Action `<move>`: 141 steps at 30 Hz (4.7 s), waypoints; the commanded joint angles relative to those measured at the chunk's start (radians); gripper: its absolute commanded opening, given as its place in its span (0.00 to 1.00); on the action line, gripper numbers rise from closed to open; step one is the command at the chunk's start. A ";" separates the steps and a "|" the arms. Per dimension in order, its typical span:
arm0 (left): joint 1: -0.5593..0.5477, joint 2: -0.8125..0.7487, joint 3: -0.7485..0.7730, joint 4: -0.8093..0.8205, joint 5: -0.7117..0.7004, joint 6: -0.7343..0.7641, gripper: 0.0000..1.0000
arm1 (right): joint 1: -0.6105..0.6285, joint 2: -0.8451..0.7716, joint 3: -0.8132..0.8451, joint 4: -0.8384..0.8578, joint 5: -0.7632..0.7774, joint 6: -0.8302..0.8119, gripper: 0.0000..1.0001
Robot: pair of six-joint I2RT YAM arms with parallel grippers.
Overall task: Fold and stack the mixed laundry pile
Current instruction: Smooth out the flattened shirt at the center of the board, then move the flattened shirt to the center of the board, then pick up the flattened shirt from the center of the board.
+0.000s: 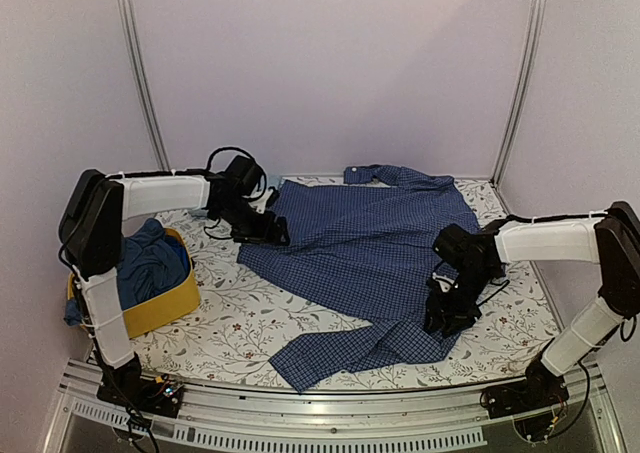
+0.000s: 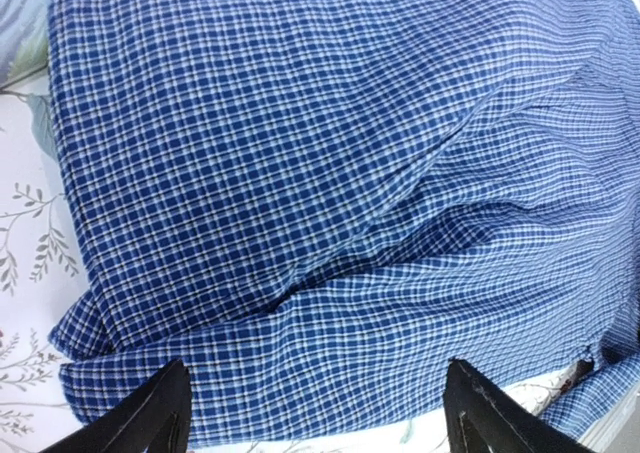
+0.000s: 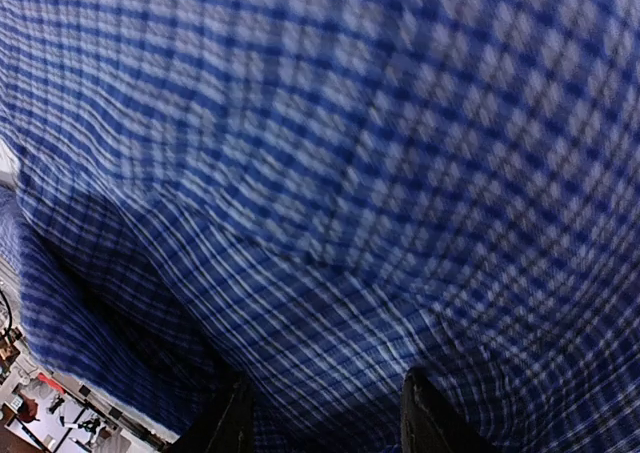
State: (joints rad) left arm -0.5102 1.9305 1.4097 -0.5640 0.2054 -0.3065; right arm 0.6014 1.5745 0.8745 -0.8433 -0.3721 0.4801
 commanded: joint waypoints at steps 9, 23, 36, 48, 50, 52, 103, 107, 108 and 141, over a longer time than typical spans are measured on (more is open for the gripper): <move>0.036 -0.072 -0.205 -0.087 -0.065 -0.053 0.72 | -0.011 -0.424 -0.297 -0.082 -0.096 0.221 0.52; 0.032 -0.310 -0.321 -0.146 0.009 -0.047 0.61 | -0.028 -0.287 0.059 -0.047 0.049 0.032 0.56; 0.009 -0.089 -0.293 -0.028 0.068 -0.070 0.60 | -0.083 -0.083 -0.153 0.133 -0.062 0.032 0.54; -0.093 -0.314 -0.507 -0.237 0.096 -0.111 0.58 | -0.182 -0.347 -0.342 -0.029 -0.176 0.103 0.58; -0.089 -0.360 -0.470 -0.247 0.070 -0.103 0.59 | -0.223 -0.391 -0.335 -0.051 -0.186 0.107 0.58; -0.064 -0.390 -0.389 -0.236 0.029 -0.098 0.66 | -0.266 -0.402 -0.306 -0.070 -0.185 0.097 0.58; 0.170 0.618 1.031 0.163 0.096 -0.053 0.79 | -0.517 0.296 0.283 0.067 -0.046 -0.222 0.57; 0.168 0.424 0.808 0.132 0.038 -0.009 0.90 | -0.587 0.356 0.296 0.088 0.015 -0.231 0.57; 0.164 0.374 0.710 0.142 0.023 0.006 0.94 | -0.621 0.380 0.305 0.087 0.021 -0.245 0.57; -0.243 -0.446 -0.506 0.109 -0.031 -0.507 1.00 | -0.613 -0.440 0.003 -0.290 0.236 0.195 0.67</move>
State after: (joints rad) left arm -0.7311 1.5188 0.9302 -0.4179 0.2192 -0.6216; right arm -0.0093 1.1698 0.9497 -1.0222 -0.2958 0.5014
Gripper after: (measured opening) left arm 0.996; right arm 0.664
